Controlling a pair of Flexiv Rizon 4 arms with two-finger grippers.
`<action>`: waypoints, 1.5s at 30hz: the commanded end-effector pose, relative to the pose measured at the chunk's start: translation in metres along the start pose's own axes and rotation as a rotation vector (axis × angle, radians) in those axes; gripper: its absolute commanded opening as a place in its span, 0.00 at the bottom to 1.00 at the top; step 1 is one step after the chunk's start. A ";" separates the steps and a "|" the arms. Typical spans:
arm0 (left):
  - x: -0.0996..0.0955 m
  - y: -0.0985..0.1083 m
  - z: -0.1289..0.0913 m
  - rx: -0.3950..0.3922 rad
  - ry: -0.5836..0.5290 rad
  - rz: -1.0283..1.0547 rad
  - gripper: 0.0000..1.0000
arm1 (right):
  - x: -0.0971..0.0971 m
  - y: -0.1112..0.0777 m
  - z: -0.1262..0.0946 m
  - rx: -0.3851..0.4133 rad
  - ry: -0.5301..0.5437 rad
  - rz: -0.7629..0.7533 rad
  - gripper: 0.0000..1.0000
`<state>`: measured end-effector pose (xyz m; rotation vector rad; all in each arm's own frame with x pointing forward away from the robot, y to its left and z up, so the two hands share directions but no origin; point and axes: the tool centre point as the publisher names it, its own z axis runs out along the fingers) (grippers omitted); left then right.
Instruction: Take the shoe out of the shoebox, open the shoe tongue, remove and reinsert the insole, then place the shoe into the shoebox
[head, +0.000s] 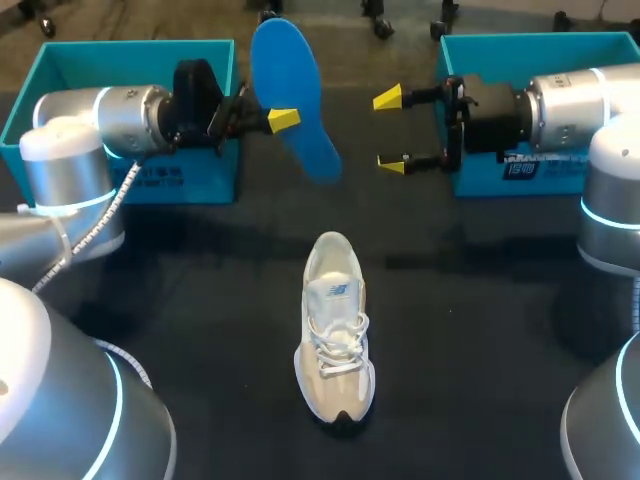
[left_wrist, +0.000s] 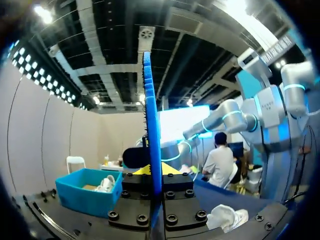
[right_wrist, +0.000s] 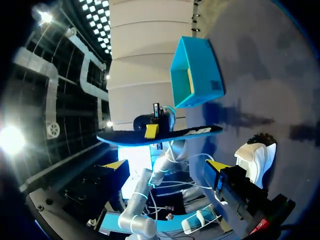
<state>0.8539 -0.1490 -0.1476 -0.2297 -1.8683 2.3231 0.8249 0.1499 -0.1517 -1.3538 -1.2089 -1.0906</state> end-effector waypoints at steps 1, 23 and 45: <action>-0.006 -0.002 -0.003 -0.063 0.002 0.290 0.00 | 0.000 0.001 0.002 0.000 -0.001 0.001 1.00; 0.007 0.010 0.003 -0.269 -0.058 1.226 0.00 | 0.000 0.001 0.002 0.000 -0.001 0.001 1.00; -0.001 0.013 -0.008 -0.322 -0.037 1.407 0.00 | 0.000 0.001 0.002 0.000 -0.001 0.001 1.00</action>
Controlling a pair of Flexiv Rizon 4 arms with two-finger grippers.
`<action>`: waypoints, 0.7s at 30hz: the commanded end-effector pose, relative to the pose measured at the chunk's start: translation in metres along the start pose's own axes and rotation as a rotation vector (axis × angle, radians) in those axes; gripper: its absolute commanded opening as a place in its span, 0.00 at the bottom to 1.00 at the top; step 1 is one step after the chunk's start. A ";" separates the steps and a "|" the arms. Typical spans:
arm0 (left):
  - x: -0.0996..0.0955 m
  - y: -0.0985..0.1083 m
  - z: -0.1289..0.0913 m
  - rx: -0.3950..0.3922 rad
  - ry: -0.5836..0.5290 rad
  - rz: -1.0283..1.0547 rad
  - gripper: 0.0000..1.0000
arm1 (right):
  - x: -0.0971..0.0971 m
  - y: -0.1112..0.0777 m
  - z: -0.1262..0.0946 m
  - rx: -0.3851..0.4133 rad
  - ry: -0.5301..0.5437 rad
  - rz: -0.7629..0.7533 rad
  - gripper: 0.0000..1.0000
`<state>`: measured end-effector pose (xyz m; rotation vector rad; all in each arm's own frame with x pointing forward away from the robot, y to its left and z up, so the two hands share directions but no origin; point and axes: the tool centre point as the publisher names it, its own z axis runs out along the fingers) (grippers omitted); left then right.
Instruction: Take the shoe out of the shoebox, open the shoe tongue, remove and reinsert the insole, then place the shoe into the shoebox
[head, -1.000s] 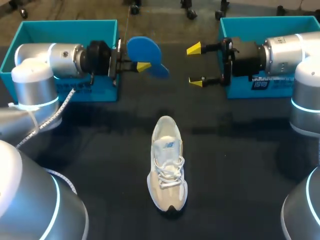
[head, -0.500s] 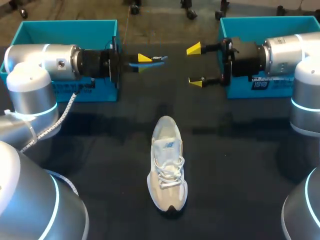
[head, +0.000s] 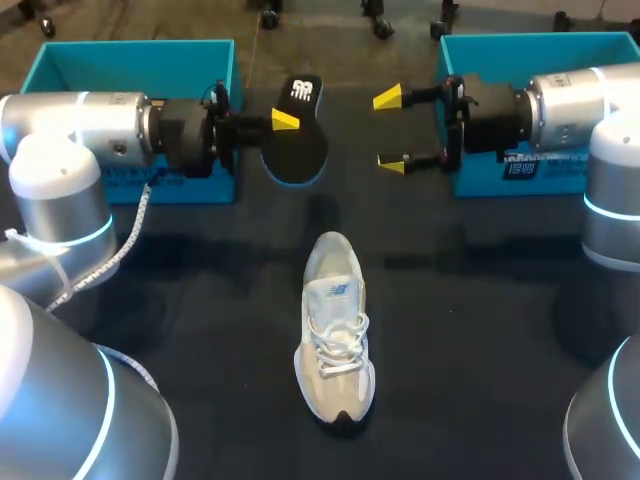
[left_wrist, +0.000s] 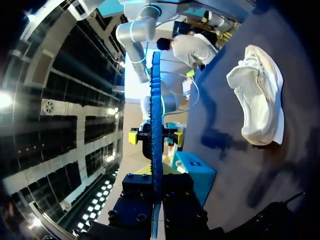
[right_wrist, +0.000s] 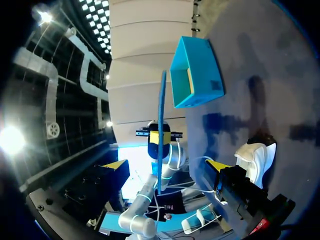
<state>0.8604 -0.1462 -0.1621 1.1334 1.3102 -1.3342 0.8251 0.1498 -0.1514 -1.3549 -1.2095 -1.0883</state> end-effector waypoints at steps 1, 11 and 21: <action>0.000 -0.004 -0.002 -0.014 -0.006 0.001 0.00 | 0.000 0.001 0.002 -0.001 0.001 0.000 1.00; -0.003 -0.004 -0.007 -0.030 -0.022 -0.033 0.00 | 0.000 0.001 0.002 -0.001 0.001 0.000 1.00; -0.004 0.002 -0.002 -0.040 -0.004 0.018 0.00 | -0.001 0.003 0.004 -0.001 0.000 0.001 1.00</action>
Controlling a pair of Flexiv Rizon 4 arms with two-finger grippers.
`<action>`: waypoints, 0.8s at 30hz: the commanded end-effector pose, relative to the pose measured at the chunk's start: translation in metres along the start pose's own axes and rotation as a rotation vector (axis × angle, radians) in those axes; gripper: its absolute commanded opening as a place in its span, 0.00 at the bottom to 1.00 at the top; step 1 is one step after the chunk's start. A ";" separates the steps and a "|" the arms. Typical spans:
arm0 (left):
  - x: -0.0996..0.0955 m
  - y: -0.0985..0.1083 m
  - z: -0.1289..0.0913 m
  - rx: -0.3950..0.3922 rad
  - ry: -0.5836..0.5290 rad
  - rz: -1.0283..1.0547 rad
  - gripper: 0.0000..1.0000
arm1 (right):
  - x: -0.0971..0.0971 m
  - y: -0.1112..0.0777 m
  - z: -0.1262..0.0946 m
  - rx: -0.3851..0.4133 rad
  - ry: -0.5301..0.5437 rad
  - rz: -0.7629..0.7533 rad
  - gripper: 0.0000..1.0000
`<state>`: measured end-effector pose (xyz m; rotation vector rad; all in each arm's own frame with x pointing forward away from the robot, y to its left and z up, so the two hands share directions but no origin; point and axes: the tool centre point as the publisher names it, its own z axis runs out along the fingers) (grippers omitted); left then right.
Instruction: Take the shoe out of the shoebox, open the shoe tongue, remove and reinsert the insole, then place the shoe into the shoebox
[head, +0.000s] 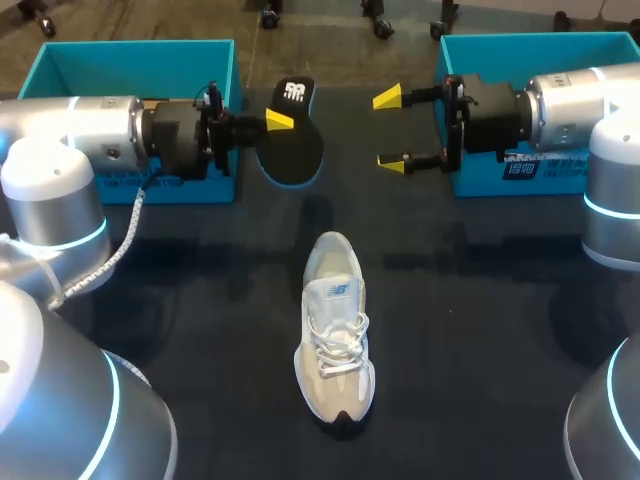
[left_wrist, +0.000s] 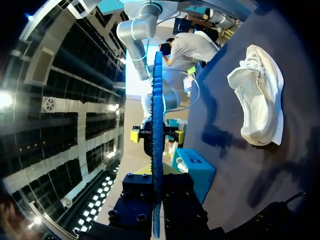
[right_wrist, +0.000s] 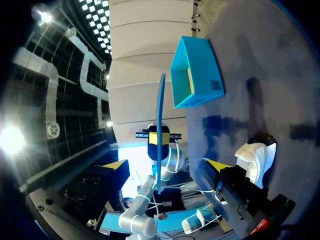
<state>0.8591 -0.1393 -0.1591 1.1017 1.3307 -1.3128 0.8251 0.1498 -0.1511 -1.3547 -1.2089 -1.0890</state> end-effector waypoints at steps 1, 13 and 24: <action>-0.003 0.006 0.006 -0.002 -0.001 0.022 0.00 | -0.001 0.005 0.008 0.005 0.002 -0.002 1.00; -0.003 0.031 0.022 0.008 -0.012 0.080 0.00 | -0.005 0.010 0.044 0.051 0.023 -0.065 1.00; 0.006 0.041 0.034 -0.004 0.005 0.113 0.00 | -0.001 0.013 0.053 0.054 0.013 -0.112 0.95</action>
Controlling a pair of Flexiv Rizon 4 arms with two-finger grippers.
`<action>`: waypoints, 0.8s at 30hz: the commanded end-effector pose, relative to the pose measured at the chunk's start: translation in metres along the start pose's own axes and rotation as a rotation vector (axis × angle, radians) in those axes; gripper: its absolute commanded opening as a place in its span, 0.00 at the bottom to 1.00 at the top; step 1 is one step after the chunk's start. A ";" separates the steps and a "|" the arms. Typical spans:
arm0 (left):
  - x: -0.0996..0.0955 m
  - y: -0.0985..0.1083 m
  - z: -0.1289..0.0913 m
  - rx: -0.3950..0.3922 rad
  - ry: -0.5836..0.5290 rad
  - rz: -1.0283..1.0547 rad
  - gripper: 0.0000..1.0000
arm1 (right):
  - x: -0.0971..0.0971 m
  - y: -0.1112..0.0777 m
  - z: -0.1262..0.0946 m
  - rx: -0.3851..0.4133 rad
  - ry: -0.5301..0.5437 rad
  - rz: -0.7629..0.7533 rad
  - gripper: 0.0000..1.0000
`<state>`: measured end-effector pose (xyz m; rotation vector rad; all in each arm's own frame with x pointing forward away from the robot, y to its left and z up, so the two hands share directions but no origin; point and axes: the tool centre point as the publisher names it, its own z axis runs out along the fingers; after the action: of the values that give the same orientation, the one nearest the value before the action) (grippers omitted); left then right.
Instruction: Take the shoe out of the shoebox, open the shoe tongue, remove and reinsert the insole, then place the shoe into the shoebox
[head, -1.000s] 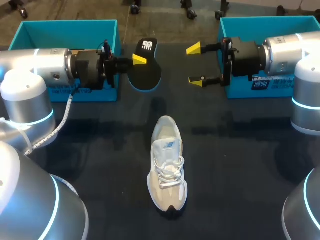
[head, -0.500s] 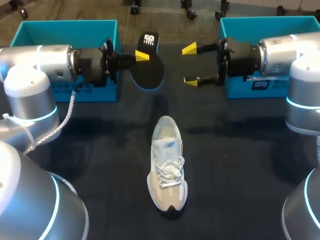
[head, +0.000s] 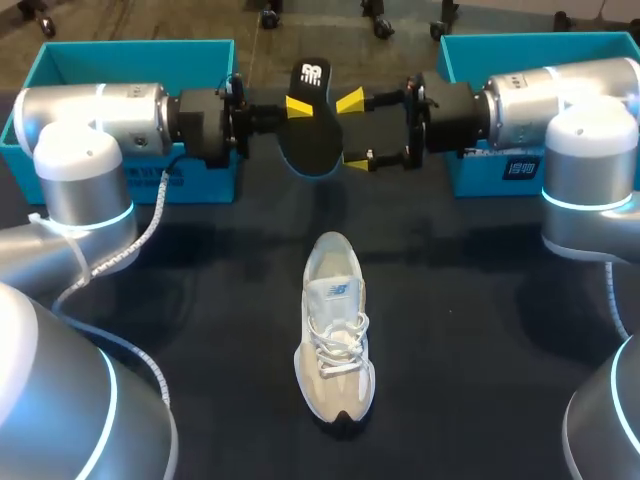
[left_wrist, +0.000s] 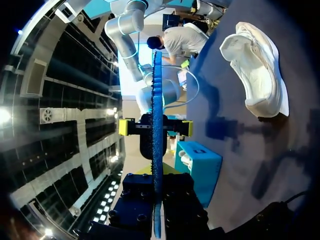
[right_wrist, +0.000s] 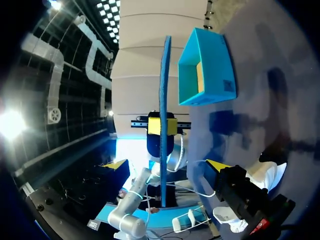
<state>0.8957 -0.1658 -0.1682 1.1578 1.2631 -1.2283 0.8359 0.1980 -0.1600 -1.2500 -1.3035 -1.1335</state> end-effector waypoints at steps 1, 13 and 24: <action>0.003 0.004 0.008 0.002 -0.003 0.006 0.00 | 0.000 0.003 0.004 0.002 -0.005 -0.007 0.87; 0.002 0.006 0.010 -0.001 -0.005 0.008 0.00 | -0.006 0.009 0.013 0.030 -0.015 -0.069 0.57; 0.002 0.006 0.010 -0.001 -0.005 0.008 0.00 | -0.002 0.011 0.022 0.066 -0.075 -0.091 0.40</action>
<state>0.9014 -0.1743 -0.1691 1.1587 1.2566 -1.2253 0.8425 0.2178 -0.1626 -1.2087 -1.4506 -1.1175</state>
